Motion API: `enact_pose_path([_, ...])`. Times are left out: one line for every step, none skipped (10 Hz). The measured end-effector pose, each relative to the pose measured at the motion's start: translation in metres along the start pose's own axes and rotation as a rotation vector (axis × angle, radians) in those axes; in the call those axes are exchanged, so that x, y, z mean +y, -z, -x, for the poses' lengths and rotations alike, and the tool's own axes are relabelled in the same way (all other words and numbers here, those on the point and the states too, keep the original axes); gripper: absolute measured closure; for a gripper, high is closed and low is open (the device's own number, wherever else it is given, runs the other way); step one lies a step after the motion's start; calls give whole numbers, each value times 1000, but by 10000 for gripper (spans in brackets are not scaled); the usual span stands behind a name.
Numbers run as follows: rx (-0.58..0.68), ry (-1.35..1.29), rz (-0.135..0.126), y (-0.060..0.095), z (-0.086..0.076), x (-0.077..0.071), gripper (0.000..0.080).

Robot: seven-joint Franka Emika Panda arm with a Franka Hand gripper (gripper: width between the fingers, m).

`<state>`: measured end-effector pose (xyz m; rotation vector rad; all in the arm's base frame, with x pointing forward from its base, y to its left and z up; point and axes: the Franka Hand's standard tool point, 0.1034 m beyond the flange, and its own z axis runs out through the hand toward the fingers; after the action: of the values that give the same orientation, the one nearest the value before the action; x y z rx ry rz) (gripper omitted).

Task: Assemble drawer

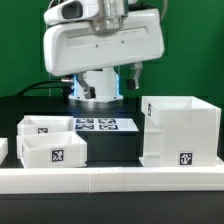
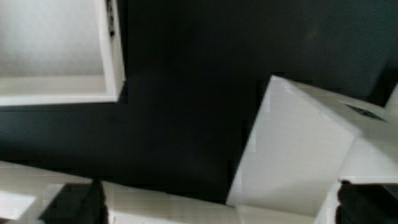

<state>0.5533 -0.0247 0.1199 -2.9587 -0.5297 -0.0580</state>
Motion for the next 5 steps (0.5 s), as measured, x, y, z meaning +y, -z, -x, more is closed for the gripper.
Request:
enact_pose_path([5, 30, 20, -4, 8, 6, 151])
enact_pose_path([14, 57, 41, -14, 18, 10, 151])
enact_pose_path([19, 54, 56, -23, 28, 11, 151])
enact_pose_path([19, 54, 61, -31, 35, 15, 151])
enact_pose_path([20, 55, 62, -40, 41, 24, 151])
